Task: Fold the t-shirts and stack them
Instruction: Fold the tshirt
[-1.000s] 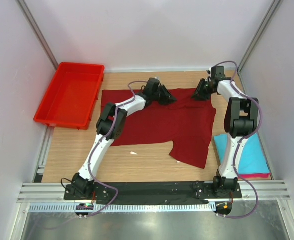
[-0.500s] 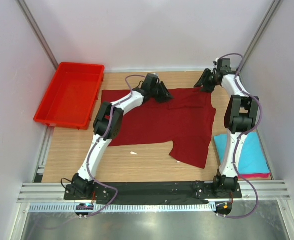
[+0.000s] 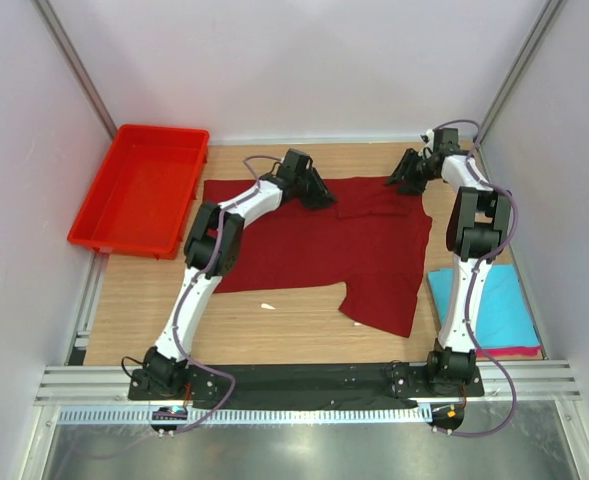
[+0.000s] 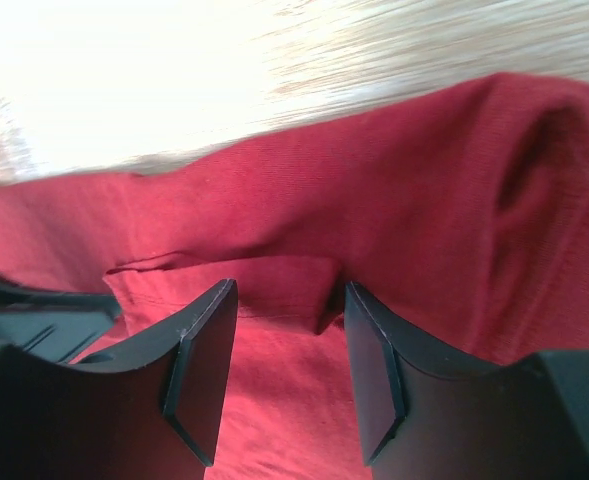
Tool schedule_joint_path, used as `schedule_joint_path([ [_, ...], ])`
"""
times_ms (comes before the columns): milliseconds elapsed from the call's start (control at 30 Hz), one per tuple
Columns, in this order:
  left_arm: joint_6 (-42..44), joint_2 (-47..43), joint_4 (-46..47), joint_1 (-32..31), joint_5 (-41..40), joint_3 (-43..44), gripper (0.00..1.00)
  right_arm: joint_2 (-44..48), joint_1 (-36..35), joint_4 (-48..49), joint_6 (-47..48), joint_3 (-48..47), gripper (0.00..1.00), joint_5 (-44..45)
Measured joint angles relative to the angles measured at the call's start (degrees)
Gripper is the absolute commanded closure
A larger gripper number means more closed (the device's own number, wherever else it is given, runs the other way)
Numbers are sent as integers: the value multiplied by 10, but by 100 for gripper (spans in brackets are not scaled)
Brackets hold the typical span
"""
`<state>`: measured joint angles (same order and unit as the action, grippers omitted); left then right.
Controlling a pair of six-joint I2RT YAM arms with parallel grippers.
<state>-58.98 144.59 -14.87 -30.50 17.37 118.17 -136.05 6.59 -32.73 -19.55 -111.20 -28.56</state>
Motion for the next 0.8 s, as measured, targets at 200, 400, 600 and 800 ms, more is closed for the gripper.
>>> schedule_joint_path([
  [200,-23,26,8,0,11,27,69,-1,0,16,0,3,47,-15],
  [400,-48,36,33,0,17,31,70,-8,4,28,3,3,47,-25],
  [600,-73,47,62,0,20,32,73,-14,11,36,6,-2,47,-38],
  [800,-100,56,85,1,18,32,83,-19,14,43,10,-10,49,-35],
])
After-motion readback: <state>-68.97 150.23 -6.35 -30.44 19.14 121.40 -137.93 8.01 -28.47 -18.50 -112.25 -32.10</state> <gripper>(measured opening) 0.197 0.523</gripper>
